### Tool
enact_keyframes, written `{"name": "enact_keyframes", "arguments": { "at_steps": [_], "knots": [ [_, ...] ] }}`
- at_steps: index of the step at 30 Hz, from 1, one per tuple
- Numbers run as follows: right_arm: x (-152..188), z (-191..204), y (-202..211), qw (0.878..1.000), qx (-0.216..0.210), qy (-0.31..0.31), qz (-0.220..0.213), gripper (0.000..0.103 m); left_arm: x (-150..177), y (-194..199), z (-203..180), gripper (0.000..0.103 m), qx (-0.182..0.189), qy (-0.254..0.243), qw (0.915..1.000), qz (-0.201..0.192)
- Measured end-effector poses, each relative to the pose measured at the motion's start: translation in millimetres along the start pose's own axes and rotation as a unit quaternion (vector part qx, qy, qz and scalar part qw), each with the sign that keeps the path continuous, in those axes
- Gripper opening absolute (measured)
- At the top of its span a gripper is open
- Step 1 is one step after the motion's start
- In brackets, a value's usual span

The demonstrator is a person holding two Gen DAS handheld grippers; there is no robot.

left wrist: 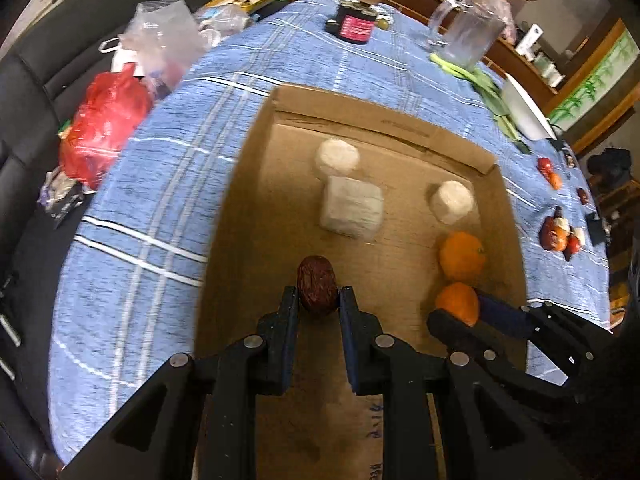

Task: Organize fruits
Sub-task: 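Lower the orange and date into the tray and open both grippers, then grasp a beige cylinder with the right gripper while the left grasps a large dark red date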

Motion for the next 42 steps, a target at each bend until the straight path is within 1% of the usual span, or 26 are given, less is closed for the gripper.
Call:
{"name": "enact_keyframes", "arguments": {
  "at_steps": [3,5,6,8,10,11,12,17,20,23,28,31,35,39,40,42],
  "knots": [
    [-2,2,0,1.000,0.010,0.007,0.001,0.038,-2,17,8,0.023,0.020,0.029,0.9994,-0.005],
    [-5,3,-3,1.000,0.014,0.008,0.007,0.039,-3,37,15,0.032,0.031,0.041,0.9984,-0.021],
    [-5,4,-2,1.000,0.013,0.006,0.008,0.040,-3,47,19,0.034,0.034,0.046,0.9979,-0.030],
    [-7,4,5,1.000,0.008,-0.005,0.001,0.046,-3,69,29,0.044,0.041,0.059,0.9962,-0.049],
    [-8,5,13,1.000,0.007,-0.013,-0.008,0.052,-3,88,42,0.048,0.045,0.071,0.9942,-0.067],
    [-10,7,18,1.000,0.008,-0.016,-0.015,0.055,-3,97,49,0.049,0.047,0.080,0.9929,-0.075],
    [-11,9,22,1.000,0.009,-0.017,-0.019,0.056,-3,104,58,0.049,0.047,0.092,0.9914,-0.080],
    [-20,25,32,0.999,0.006,-0.008,-0.031,0.057,-3,125,87,0.049,0.052,0.137,0.9844,-0.098],
    [-20,34,35,0.999,0.003,-0.003,-0.034,0.057,2,128,91,0.049,0.053,0.147,0.9825,-0.101],
    [-14,37,37,0.999,-0.001,-0.007,-0.034,0.057,6,128,88,0.050,0.053,0.148,0.9827,-0.098],
    [0,24,46,0.999,0.004,-0.033,-0.039,0.057,8,126,68,0.051,0.057,0.135,0.9850,-0.091],
    [10,4,59,0.997,0.015,-0.055,-0.046,0.057,7,123,45,0.055,0.071,0.124,0.9863,-0.083],
    [24,-24,77,0.994,0.032,-0.083,-0.059,0.057,9,113,4,0.056,0.090,0.099,0.9885,-0.070],
    [50,-66,108,0.988,0.062,-0.119,-0.078,0.057,19,90,-43,0.056,0.106,0.068,0.9911,-0.042],
    [59,-77,113,0.986,0.072,-0.128,-0.078,0.060,22,82,-55,0.056,0.107,0.060,0.9920,-0.030],
    [86,-110,124,0.979,0.091,-0.164,-0.074,0.061,32,64,-82,0.056,0.112,0.042,0.9928,-0.003]
  ]
}}
Point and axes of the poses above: each gripper's, at about its wrist camera, not at the fingertips, and y roughly against the way its jaws point, z to its left, x to its underside, the point moved 8 cm from there along -y, roughly the way its jaws point, and after that the axes turned 13 degrees about y, right-handed, at the moved point
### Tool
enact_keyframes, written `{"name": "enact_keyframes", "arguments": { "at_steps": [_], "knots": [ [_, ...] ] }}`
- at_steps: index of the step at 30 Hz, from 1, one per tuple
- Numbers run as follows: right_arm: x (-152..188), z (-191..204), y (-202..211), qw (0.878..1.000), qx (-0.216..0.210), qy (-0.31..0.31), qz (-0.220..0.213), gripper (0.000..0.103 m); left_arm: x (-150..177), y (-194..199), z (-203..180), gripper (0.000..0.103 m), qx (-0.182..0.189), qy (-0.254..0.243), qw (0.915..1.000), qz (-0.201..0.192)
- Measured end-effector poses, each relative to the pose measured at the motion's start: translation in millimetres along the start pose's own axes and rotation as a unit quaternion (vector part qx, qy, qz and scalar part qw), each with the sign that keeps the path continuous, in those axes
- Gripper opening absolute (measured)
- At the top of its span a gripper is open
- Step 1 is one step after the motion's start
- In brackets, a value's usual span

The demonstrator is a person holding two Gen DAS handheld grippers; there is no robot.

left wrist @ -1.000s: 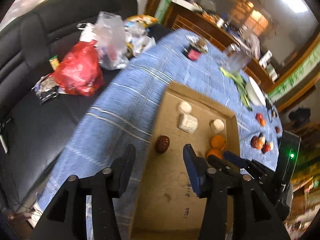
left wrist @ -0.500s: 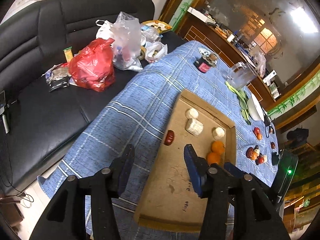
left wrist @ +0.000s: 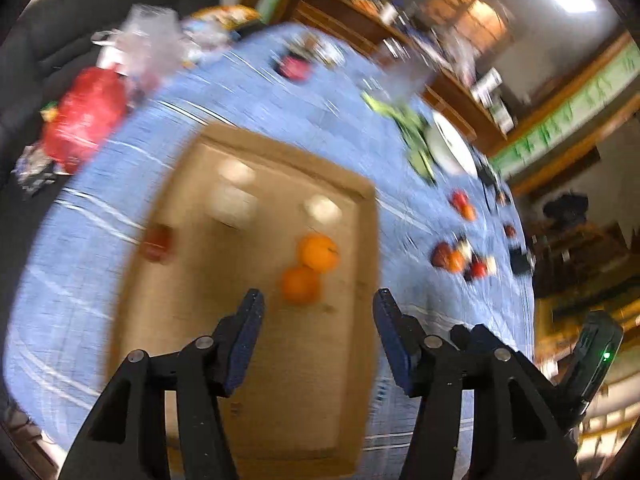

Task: Organize fruits
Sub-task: 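Grasp a beige cylinder with the right gripper while the left grasps a large dark red date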

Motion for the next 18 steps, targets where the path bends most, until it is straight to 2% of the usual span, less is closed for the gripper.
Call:
{"name": "enact_keyframes", "arguments": {
  "at_steps": [5,8,12,15,18],
  "knots": [
    [32,-88,15,0.996,0.041,-0.078,0.012,0.061,28,-41,-62,0.055,0.009,-0.052,0.9980,0.035],
    [45,-125,18,0.994,0.050,-0.097,0.021,0.060,42,-58,-84,0.055,0.008,-0.074,0.9961,0.048],
    [45,-152,7,0.994,0.039,-0.093,0.030,0.060,54,-80,-101,0.055,-0.001,-0.087,0.9944,0.060],
    [30,-161,-13,0.996,0.013,-0.083,0.027,0.060,62,-93,-110,0.055,-0.012,-0.104,0.9926,0.062],
    [14,-173,-28,0.997,0.012,-0.078,0.018,0.060,62,-103,-113,0.055,-0.025,-0.108,0.9919,0.062]
  ]
}}
Point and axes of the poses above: each gripper's, at about its wrist camera, not at the fingertips, and y roughly against the way its jaws point, z to its left, x to its underside, the point moved 8 cm from there along -y, roughly the way its jaws point, and after that the axes turned 13 degrees about y, right-handed, at the moved point
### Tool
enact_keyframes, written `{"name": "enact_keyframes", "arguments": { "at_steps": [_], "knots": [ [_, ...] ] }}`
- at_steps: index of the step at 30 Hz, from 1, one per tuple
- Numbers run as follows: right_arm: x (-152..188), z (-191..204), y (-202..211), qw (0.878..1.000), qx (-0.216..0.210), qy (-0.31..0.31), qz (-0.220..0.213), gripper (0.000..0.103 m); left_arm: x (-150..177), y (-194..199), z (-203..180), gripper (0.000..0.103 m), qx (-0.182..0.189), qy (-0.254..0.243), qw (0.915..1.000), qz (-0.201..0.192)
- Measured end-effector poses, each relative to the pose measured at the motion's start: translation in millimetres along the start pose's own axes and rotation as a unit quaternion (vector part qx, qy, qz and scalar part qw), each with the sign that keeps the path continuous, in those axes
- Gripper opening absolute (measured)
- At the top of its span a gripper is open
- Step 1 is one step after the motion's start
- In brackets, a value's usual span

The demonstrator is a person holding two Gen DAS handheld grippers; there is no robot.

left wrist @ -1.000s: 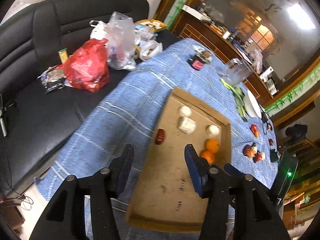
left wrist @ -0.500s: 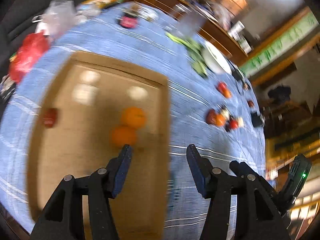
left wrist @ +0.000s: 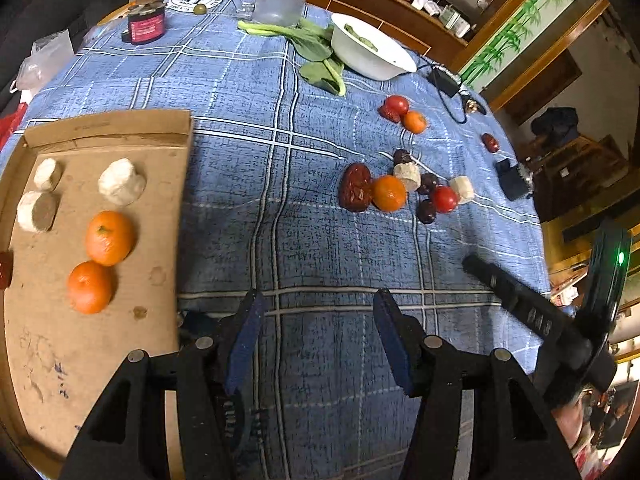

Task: Organize fruits
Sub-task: 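Grasp a beige cylinder with the right gripper while the left grasps a large dark red date, then carry the cylinder and date into the tray and open both grippers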

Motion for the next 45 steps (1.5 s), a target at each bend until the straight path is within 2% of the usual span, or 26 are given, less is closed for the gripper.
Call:
{"name": "enact_keyframes", "arguments": {
  "at_steps": [7,12,18,20,25,27,30,34,45],
  "knots": [
    [-38,-32,-17,1.000,0.014,0.013,-0.022,0.058,-26,-16,-22,0.055,0.007,-0.018,0.9995,-0.024],
    [-55,-56,-25,0.999,0.021,0.011,-0.024,0.058,-39,-38,-39,0.047,0.011,-0.034,0.9991,-0.021],
    [-66,-59,-41,0.999,0.029,0.035,-0.019,0.058,-46,-71,-46,0.040,-0.010,-0.051,0.9986,-0.009],
    [-67,-60,-48,0.999,0.031,0.040,-0.014,0.058,-48,-79,-47,0.031,-0.013,-0.056,0.9983,-0.005],
    [-68,-57,-58,0.998,0.026,0.053,-0.008,0.056,-52,-88,-58,0.026,-0.016,-0.077,0.9969,-0.006],
    [-68,-55,-64,0.998,0.024,0.060,-0.001,0.046,-54,-90,-60,0.026,-0.022,-0.081,0.9964,-0.008],
    [-70,-54,-65,0.997,0.028,0.069,-0.004,0.042,-55,-91,-61,0.026,-0.026,-0.085,0.9960,-0.013],
    [-69,-57,-63,0.998,0.023,0.063,-0.003,0.030,-54,-90,-62,0.026,-0.027,-0.092,0.9953,-0.013],
    [-61,-52,-28,0.999,0.018,0.036,-0.015,0.029,-47,-51,-60,0.025,0.000,-0.089,0.9955,-0.034]
  ]
}}
Point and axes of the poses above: each gripper's, at about its wrist camera, not at the fingertips, and y roughly against the way its jaws point, z to its left, x to its underside, the point moved 8 cm from there along -y, roughly the way its jaws point, and after that the axes turned 13 degrees about y, right-handed, at the moved point
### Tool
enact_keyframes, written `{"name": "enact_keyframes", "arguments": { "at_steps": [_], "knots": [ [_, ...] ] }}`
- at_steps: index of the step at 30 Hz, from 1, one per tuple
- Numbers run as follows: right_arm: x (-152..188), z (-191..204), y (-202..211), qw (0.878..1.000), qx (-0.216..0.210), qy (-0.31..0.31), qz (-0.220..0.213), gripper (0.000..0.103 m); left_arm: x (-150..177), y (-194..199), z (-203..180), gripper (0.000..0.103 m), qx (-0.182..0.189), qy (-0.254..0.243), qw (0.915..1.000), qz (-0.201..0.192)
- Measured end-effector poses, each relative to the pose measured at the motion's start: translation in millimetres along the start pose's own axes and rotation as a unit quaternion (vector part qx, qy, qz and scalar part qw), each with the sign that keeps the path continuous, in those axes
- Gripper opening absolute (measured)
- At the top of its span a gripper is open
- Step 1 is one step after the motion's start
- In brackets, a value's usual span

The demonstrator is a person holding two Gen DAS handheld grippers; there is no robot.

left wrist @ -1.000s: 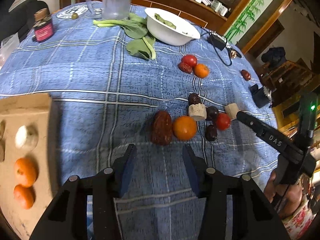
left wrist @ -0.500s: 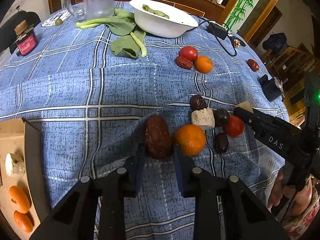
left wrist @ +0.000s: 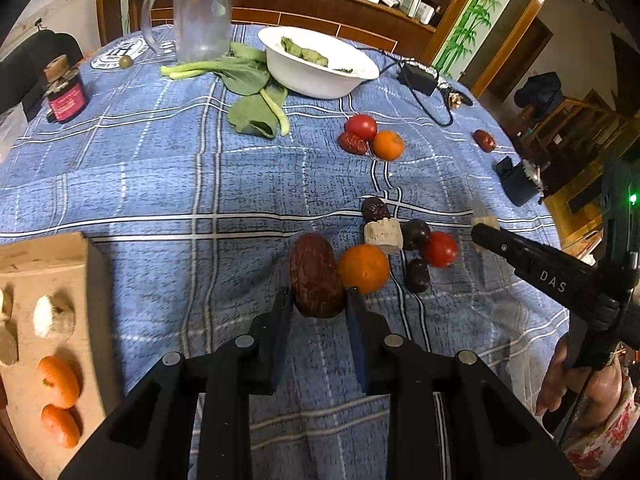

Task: Organize fruits
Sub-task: 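Carry the cylinder and date into the tray and open both grippers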

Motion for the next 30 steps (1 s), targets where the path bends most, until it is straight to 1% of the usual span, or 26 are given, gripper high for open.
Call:
{"name": "enact_keyframes", "arguments": {
  "at_steps": [4,6,9,12,14,17,19,20,23,26,30],
  "knots": [
    [11,7,12,1.000,0.003,-0.010,0.004,0.029,5,21,12,0.026,0.019,0.020,0.9996,-0.008],
    [16,17,21,1.000,-0.001,-0.014,0.003,0.029,9,33,21,0.026,0.025,0.031,0.9991,-0.014],
    [21,44,34,1.000,-0.018,-0.017,0.001,0.029,13,55,39,0.026,0.036,0.054,0.9976,-0.022],
    [19,86,44,0.999,-0.048,-0.005,-0.006,0.029,17,80,64,0.026,0.032,0.065,0.9967,-0.036],
    [15,118,49,0.998,-0.068,0.009,-0.012,0.029,20,101,90,0.026,0.016,0.069,0.9962,-0.051],
    [9,177,50,0.993,-0.114,0.026,-0.015,0.030,27,121,129,0.026,-0.002,0.088,0.9942,-0.062],
    [8,210,48,0.989,-0.143,0.033,-0.013,0.030,35,133,163,0.026,-0.016,0.109,0.9919,-0.065],
    [9,235,46,0.986,-0.162,0.042,-0.009,0.030,39,137,178,0.026,-0.023,0.118,0.9906,-0.064],
    [16,287,38,0.979,-0.191,0.069,0.007,0.030,53,141,221,0.026,-0.040,0.146,0.9868,-0.057],
    [28,327,31,0.974,-0.204,0.097,0.024,0.030,59,139,244,0.026,-0.045,0.162,0.9846,-0.048],
    [42,357,19,0.970,-0.204,0.125,0.043,0.030,63,129,257,0.026,-0.056,0.156,0.9856,-0.035]
  ]
}}
Point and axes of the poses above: each gripper's, at about its wrist camera, not at the fingertips, and y roughly against the way its jaws point, z to its left, x to its underside, the point moved 8 cm from there along -y, roughly the way its jaws point, and after that the axes turned 13 degrees about y, right-handed, at the moved point
